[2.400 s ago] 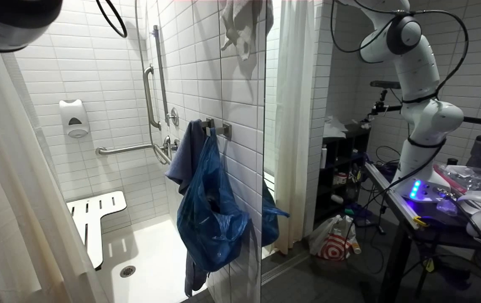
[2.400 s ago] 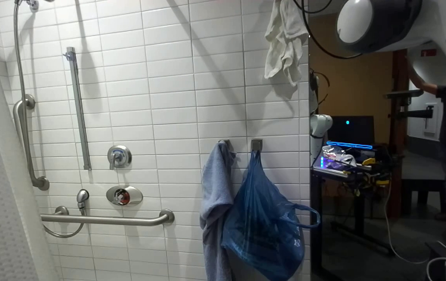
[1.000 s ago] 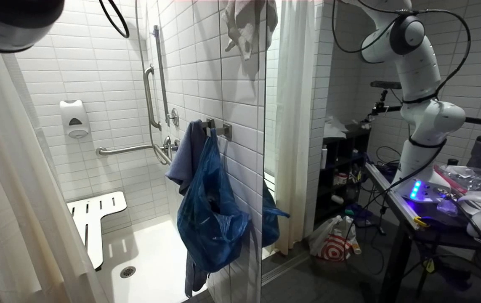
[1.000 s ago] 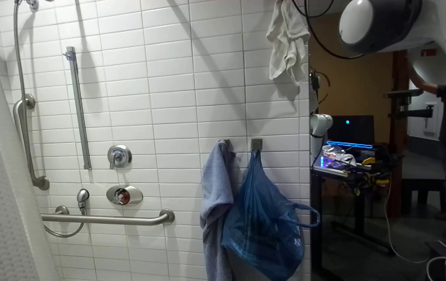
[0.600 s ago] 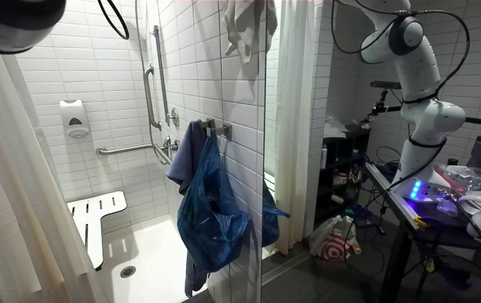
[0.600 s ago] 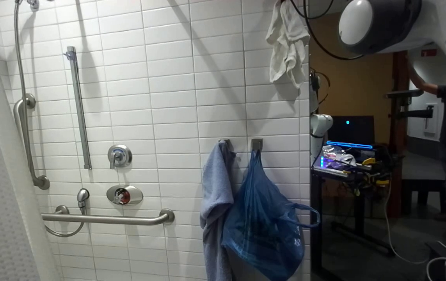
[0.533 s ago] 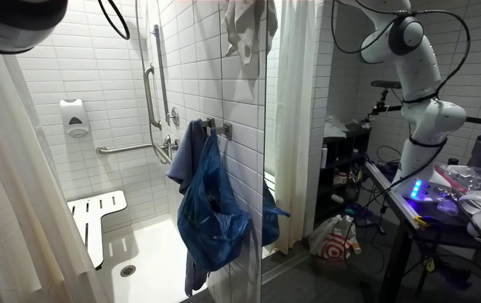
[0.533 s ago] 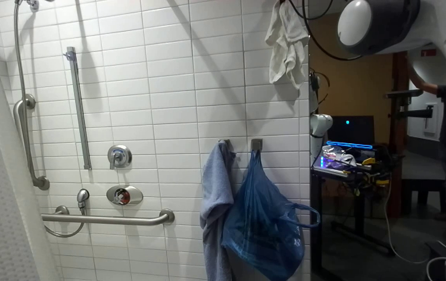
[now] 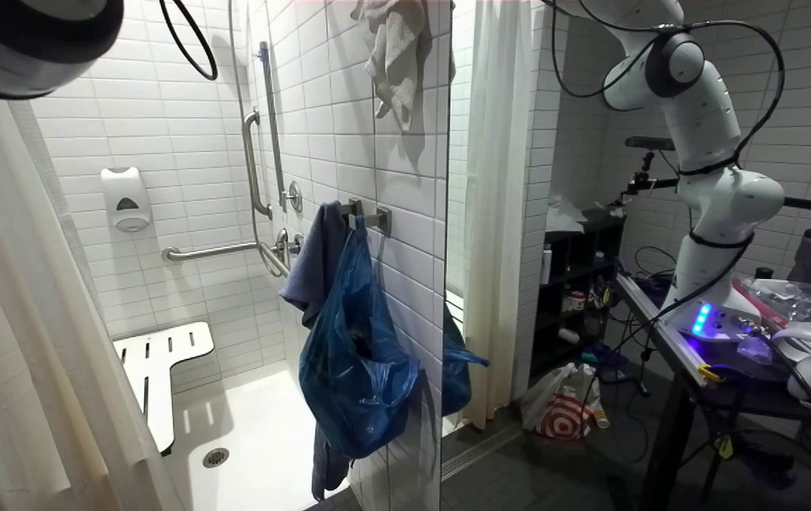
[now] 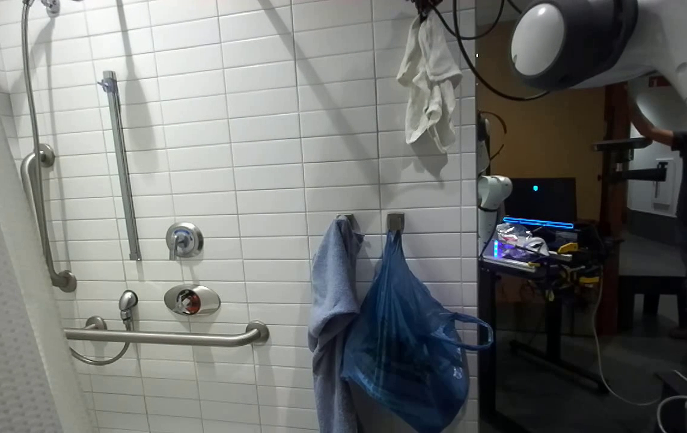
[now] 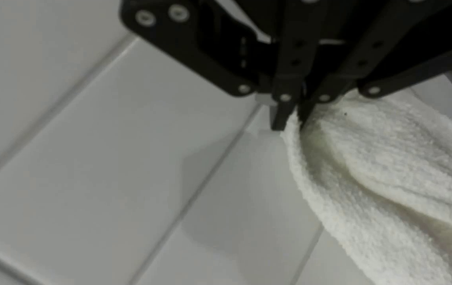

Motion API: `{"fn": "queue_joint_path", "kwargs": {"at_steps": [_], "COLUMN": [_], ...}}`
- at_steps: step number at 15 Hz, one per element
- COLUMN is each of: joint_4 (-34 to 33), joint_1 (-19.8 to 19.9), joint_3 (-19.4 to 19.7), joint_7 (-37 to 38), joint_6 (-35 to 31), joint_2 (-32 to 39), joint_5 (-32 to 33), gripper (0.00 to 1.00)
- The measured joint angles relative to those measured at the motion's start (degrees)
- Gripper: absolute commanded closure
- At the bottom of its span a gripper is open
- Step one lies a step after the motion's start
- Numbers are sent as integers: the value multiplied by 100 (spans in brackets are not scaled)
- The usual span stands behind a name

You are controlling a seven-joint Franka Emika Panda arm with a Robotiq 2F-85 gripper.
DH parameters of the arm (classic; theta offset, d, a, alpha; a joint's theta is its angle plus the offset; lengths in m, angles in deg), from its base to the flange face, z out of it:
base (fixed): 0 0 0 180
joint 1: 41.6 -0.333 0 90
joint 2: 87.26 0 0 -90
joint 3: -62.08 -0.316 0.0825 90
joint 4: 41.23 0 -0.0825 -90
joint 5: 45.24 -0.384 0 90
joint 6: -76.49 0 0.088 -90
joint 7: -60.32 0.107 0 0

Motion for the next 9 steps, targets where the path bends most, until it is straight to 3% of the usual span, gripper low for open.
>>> {"fn": "queue_joint_path", "kwargs": {"at_steps": [9], "joint_4": [-83], "joint_1": [-111], "joint_3": [-111], "joint_7": [-140], "joint_6": [513], "joint_2": [255], "joint_5": [-102], "gripper": [99]}}
